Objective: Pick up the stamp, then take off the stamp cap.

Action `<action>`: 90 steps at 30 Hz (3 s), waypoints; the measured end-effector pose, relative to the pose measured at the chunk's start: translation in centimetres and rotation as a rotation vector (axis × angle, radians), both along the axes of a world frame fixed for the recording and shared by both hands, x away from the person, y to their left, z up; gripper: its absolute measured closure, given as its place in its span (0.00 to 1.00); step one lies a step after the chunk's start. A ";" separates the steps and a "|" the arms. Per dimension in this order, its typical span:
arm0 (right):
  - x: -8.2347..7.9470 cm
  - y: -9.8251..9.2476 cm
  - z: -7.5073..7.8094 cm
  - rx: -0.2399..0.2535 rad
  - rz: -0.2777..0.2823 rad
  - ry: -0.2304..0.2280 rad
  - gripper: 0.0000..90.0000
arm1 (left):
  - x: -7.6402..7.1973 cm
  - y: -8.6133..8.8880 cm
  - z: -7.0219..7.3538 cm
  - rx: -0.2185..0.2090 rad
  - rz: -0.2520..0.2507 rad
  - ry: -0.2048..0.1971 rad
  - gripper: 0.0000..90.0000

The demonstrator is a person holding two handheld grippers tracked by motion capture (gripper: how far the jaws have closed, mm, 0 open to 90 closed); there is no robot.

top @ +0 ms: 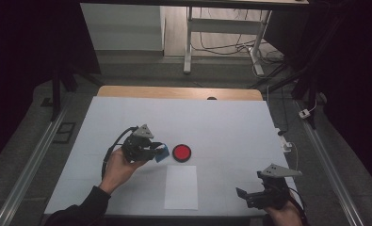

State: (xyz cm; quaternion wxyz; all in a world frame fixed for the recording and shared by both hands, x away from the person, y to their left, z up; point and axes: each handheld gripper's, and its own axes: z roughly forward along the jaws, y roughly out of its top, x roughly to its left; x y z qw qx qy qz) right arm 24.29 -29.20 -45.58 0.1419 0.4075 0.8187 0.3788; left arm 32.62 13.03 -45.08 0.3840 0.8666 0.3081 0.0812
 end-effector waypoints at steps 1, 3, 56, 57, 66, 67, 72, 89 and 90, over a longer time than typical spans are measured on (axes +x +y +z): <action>0.0 0.0 0.0 0.001 0.000 0.000 0.00 | -0.2 0.0 0.1 -0.003 -0.005 -0.002 0.78; 0.0 0.0 0.0 0.000 0.000 0.001 0.00 | -0.7 0.0 0.4 -0.009 -0.010 -0.010 0.78; -0.6 1.5 0.6 0.009 0.085 -0.057 0.00 | -5.2 -0.7 1.3 -0.177 -0.180 0.005 0.78; -0.6 1.6 0.6 0.009 0.092 -0.059 0.00 | -5.2 -0.7 1.3 -0.172 -0.180 0.005 0.78; -0.2 2.8 0.6 0.037 0.136 -0.067 0.00 | -5.3 -1.0 1.2 -0.151 -0.191 -0.018 0.78; -0.2 2.9 0.5 0.043 0.138 -0.070 0.00 | -5.2 -1.0 1.2 -0.149 -0.192 -0.021 0.78; 0.0 3.8 0.5 0.054 0.177 -0.074 0.00 | -5.3 -1.1 1.2 -0.132 -0.191 -0.040 0.78; 1.3 7.6 0.4 0.076 0.348 -0.043 0.00 | -5.4 -1.2 1.2 -0.119 -0.201 -0.063 0.78; 1.4 7.8 0.4 0.077 0.350 -0.047 0.00 | -5.4 -1.2 1.2 -0.124 -0.200 -0.064 0.78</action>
